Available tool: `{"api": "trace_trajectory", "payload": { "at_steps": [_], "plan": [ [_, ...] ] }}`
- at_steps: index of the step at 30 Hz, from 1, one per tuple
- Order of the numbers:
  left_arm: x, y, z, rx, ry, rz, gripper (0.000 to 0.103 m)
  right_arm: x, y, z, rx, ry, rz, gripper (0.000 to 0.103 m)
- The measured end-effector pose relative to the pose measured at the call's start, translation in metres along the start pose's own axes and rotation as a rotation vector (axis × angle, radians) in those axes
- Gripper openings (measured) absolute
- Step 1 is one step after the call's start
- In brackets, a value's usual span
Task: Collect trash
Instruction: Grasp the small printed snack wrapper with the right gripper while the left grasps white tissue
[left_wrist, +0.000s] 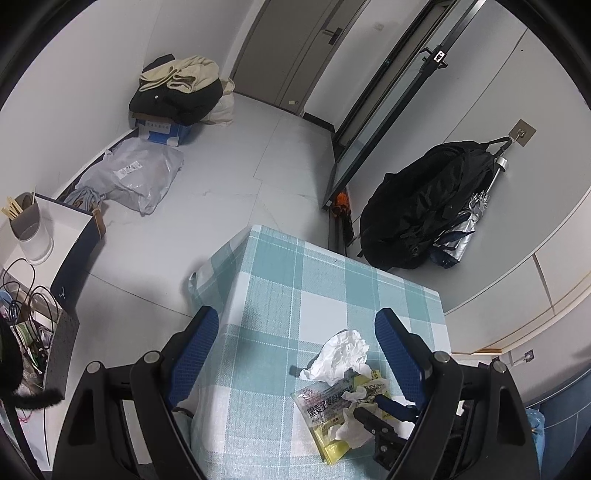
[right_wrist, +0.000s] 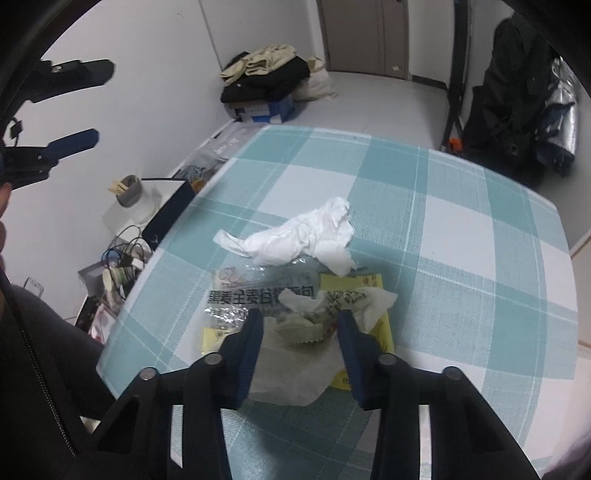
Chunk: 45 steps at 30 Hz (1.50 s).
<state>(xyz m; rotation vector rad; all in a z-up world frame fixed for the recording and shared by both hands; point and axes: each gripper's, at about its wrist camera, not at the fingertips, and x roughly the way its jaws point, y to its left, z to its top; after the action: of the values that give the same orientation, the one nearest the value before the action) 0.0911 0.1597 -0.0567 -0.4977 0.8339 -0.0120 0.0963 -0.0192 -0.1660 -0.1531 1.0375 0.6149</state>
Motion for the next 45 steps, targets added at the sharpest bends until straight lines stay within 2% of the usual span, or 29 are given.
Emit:
{"api": "trace_trajectory", "payload": {
  "at_steps": [4,6,9,20,23,27,32,35,37,41,45],
  "plan": [
    [0.001,-0.001,0.0,0.007,0.004,0.01,0.084,0.002,-0.007,0.001,0.055,0.003,0.006,0.027],
    [0.002,-0.001,0.0,0.007,0.009,0.015,0.084,0.001,-0.007,0.001,0.054,-0.001,0.013,0.017],
    [0.006,-0.002,0.0,0.008,0.018,0.021,0.084,-0.002,-0.006,0.001,0.043,-0.006,0.024,0.012],
    [0.018,-0.007,-0.002,0.031,0.049,0.049,0.084,-0.023,-0.011,0.001,0.05,-0.043,0.064,0.011],
    [0.023,-0.009,-0.003,0.039,0.068,0.051,0.084,-0.032,-0.016,0.002,0.06,-0.056,0.086,0.004],
    [0.027,-0.013,-0.004,0.045,0.085,0.05,0.084,-0.038,-0.02,0.001,0.059,-0.061,0.099,0.003],
    [0.031,-0.017,-0.003,0.044,0.094,0.058,0.084,-0.038,-0.029,-0.004,0.084,-0.06,0.103,0.003],
    [0.033,-0.018,-0.002,0.04,0.1,0.059,0.084,-0.038,-0.034,-0.004,0.11,-0.073,0.112,0.007],
    [0.033,-0.019,-0.002,0.039,0.1,0.06,0.084,-0.034,-0.035,-0.002,0.116,-0.062,0.112,0.011],
    [0.035,-0.02,-0.002,0.039,0.103,0.065,0.084,-0.024,-0.029,0.002,0.102,-0.049,0.113,0.029],
    [0.037,-0.019,-0.002,0.037,0.108,0.07,0.084,-0.008,-0.023,0.002,0.094,0.004,0.086,0.03]
  ]
}}
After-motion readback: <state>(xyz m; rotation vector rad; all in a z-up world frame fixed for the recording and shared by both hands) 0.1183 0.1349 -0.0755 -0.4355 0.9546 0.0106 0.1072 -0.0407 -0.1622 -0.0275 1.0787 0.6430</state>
